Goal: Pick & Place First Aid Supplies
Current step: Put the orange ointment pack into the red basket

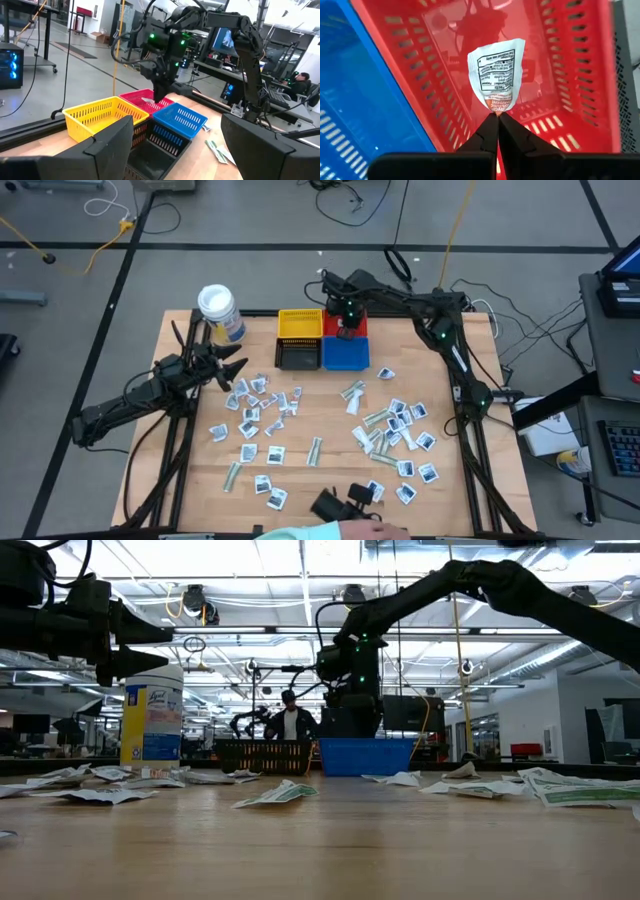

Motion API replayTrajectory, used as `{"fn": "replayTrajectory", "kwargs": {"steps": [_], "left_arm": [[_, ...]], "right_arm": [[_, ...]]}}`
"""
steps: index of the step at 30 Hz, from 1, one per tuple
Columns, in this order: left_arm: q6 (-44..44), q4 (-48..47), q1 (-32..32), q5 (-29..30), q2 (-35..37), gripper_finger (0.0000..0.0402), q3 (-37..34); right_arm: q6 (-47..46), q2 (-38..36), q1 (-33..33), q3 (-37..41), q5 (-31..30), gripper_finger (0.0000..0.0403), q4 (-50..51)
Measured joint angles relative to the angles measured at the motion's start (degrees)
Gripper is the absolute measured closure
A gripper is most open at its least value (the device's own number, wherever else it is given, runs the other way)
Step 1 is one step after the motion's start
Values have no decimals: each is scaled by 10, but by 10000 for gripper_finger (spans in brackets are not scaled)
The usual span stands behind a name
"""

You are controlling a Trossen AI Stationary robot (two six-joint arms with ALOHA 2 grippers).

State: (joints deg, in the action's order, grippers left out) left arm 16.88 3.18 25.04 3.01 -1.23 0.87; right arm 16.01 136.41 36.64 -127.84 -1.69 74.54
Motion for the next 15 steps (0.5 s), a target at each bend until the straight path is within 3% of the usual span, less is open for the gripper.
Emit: {"fn": "replayTrajectory", "kwargs": {"steps": [8,15], "left_arm": [[0,0,0,0,0,96,0],[0,0,0,0,0,96,0]], "right_arm": [[3,4,-8,12,-1,391,-21],[-17,4,-8,12,-2,302,-21]]}}
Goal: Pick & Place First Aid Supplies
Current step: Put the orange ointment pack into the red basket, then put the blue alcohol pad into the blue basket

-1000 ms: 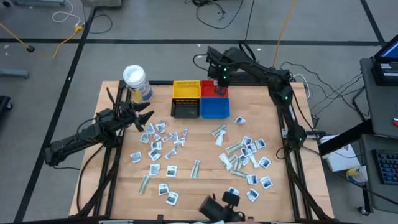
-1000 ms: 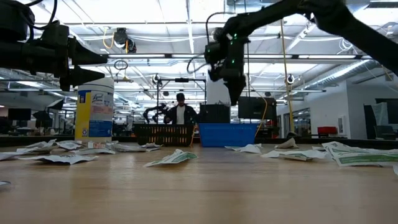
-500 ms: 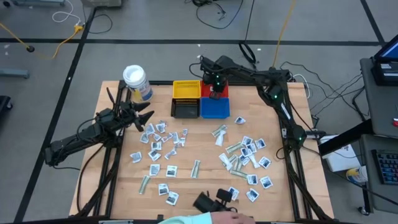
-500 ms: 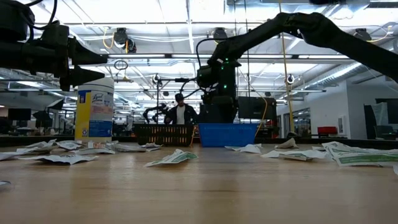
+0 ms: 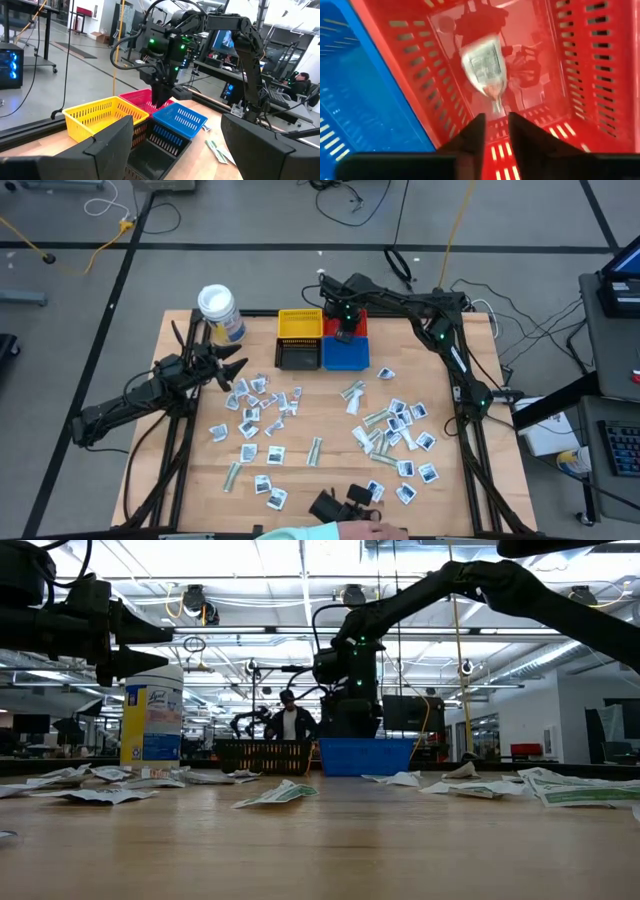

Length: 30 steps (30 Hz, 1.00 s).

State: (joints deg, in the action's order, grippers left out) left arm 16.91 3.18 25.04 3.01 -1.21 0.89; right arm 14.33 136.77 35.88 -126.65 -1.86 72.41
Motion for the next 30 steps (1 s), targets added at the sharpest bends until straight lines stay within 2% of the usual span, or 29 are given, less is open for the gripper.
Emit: {"fn": "replayTrajectory", "kwargs": {"steps": [5,10,15,22,26,30], "left_arm": [[0,0,0,0,0,96,0],[0,0,0,0,0,96,0],[0,0,0,0,0,96,0],[0,0,0,0,0,96,0],[0,0,0,0,0,96,0],[0,0,0,0,0,96,0]], "right_arm": [[1,0,0,0,-29,224,-2],[2,0,0,0,-28,182,-2],[2,-14,0,1,-29,175,-1],[-44,-92,0,0,-25,188,30],[-107,-131,0,0,-25,190,82],[-213,-160,-2,1,-24,190,124]]}}
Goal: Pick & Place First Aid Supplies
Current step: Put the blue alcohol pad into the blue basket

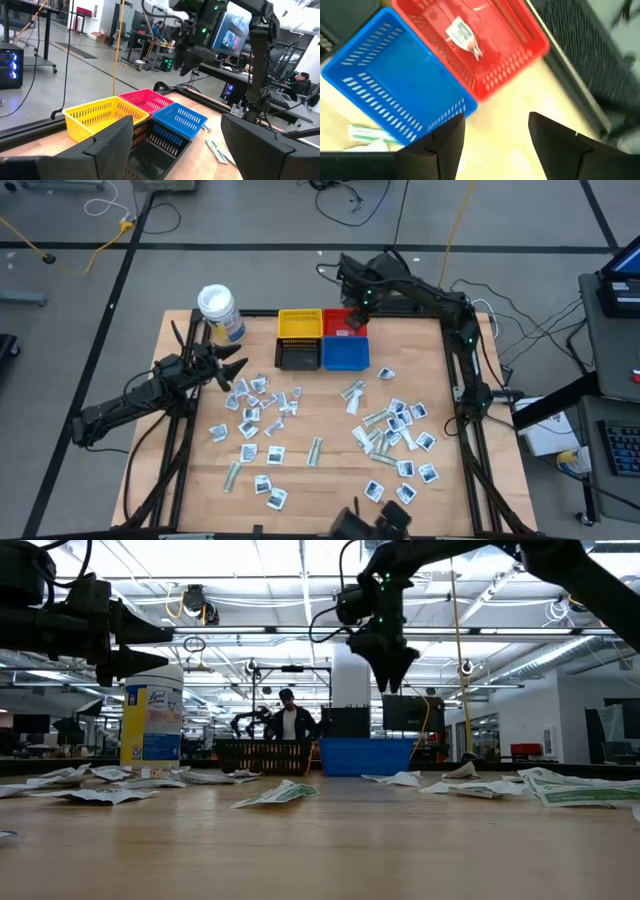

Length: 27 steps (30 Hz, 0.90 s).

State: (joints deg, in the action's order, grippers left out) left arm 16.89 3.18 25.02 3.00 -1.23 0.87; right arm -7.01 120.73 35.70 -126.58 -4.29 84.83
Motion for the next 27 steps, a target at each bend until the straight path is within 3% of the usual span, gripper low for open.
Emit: {"fn": "replayTrajectory", "kwargs": {"steps": [6,11,20,27], "left_arm": [[0,0,0,0,0,96,0],[0,0,0,0,0,96,0],[0,0,0,0,0,96,0],[0,0,0,0,0,96,0]], "right_arm": [[-132,-40,-6,37,0,190,5],[-174,-76,-17,112,-3,190,-38],[-317,-186,-117,290,0,190,-104],[-417,-251,-221,383,1,190,-113]]}}
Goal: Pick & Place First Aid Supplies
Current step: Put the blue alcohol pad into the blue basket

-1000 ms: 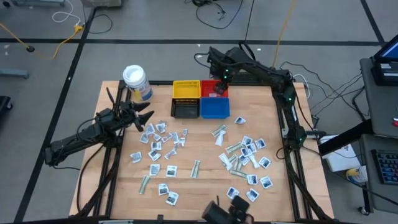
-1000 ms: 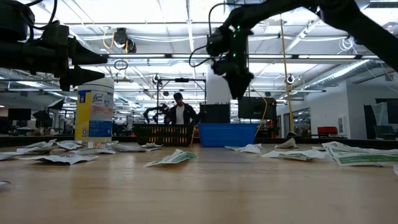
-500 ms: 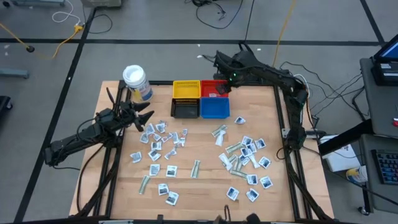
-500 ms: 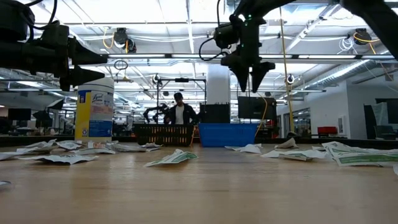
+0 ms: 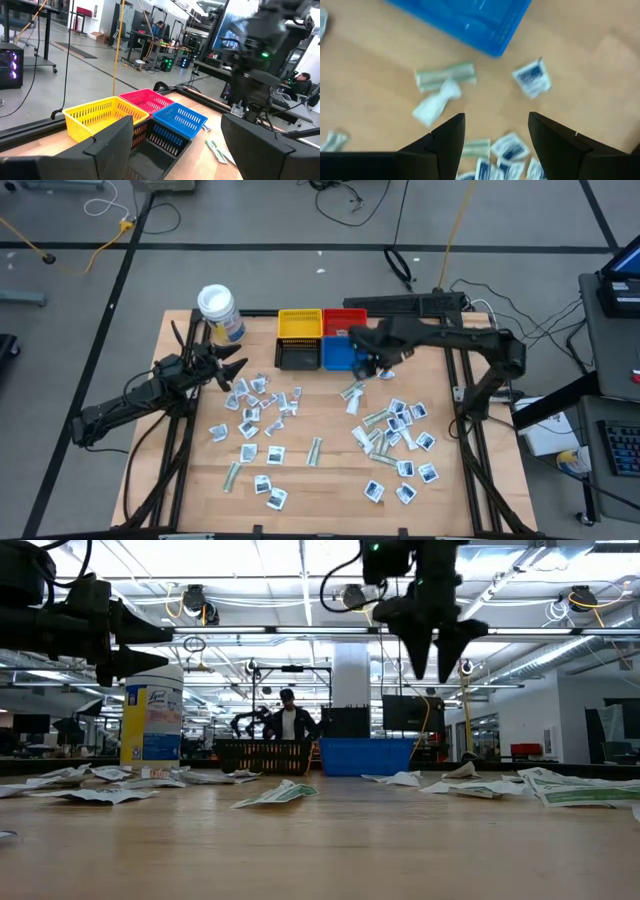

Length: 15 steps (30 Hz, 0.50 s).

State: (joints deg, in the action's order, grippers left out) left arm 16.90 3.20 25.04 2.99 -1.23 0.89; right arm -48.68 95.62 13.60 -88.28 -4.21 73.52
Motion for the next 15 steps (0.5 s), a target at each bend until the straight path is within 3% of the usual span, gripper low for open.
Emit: {"fn": "replayTrajectory", "kwargs": {"steps": [15], "left_arm": [[0,0,0,0,0,96,0]], "right_arm": [[-176,-39,-230,45,-1,190,-1]]}}
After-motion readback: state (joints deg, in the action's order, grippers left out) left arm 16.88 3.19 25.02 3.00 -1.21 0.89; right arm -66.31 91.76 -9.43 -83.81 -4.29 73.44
